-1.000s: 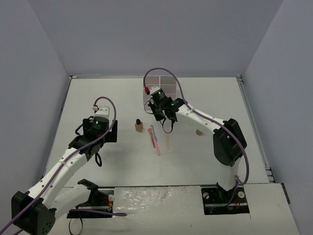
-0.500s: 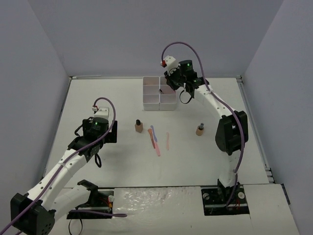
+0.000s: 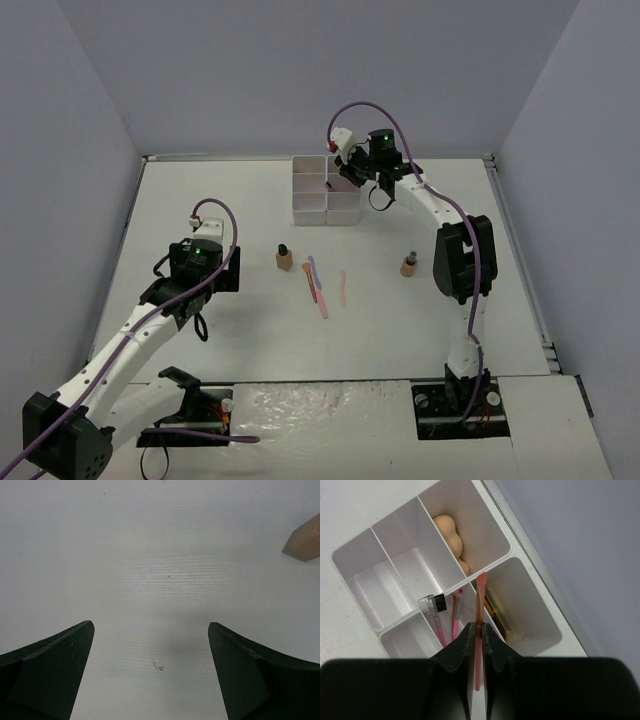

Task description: Organize the makeup

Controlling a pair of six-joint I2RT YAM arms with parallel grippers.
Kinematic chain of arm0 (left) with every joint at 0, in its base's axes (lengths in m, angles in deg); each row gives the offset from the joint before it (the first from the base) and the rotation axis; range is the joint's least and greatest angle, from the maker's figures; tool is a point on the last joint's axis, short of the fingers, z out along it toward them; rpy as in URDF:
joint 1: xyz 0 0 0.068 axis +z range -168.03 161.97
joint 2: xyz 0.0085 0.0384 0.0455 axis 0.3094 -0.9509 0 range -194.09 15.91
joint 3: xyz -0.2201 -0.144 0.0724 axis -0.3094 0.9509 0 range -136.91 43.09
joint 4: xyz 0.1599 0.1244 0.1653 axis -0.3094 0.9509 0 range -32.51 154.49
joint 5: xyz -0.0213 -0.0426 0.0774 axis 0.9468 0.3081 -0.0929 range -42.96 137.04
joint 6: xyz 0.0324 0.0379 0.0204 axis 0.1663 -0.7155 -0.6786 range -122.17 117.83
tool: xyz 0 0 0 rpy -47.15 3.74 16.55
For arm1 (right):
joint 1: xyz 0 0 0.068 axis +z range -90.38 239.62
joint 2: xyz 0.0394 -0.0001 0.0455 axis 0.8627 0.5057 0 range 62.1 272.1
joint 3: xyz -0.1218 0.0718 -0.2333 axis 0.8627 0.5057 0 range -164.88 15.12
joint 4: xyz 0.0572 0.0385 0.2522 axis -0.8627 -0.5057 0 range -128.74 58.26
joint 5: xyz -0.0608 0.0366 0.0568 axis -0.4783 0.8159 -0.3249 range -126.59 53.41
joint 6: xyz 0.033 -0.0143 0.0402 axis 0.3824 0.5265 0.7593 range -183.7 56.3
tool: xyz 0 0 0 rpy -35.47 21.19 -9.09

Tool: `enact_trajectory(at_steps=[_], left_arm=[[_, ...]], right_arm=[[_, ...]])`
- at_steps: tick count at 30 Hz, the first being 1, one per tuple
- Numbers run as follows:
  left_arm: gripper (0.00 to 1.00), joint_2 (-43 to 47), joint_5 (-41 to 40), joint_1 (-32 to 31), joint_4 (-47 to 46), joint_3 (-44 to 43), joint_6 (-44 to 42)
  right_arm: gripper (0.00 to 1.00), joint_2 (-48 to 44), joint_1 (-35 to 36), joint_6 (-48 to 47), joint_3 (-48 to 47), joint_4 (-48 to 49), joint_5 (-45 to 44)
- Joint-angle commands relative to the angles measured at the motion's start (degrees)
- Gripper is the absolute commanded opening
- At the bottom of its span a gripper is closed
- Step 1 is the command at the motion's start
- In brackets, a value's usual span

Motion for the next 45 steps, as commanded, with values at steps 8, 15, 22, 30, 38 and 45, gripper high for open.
enact_trajectory(at_steps=[8,15,22,30,38,45], left_arm=[[0.97,-0.7,-1.1,0.4,-2.0,-1.8,-0.1],[0.97,-0.8,-1.1,0.4,-1.9,-1.8,-0.1],[0.97,-0.6,-0.8,0.4,-2.1,-1.9,0.0],[0.97,-0.3,0.1,0.4,-2.6,-1.8,0.1],[0.97,0.5,-0.1,0.4,-2.6,-1.7,0.1],[0.97,0.8,-0.2,0.4,-2.4,-1.8,0.1]], right_arm=[[0.11,1.6,-0.9,-3.9,-0.8,6.6,3.7],[0.25,-1.7,-0.7,-1.9,1.5,7.3,2.7],[0.39,-13.1,2.4,11.5,6.7,6.9,-7.2],[0.44,-23.1,12.5,40.1,17.7,-3.1,-23.2],[0.38,-21.8,26.4,58.0,26.6,-8.7,-29.5],[0.32,-16.2,31.7,66.3,26.7,-9.9,-34.1]])
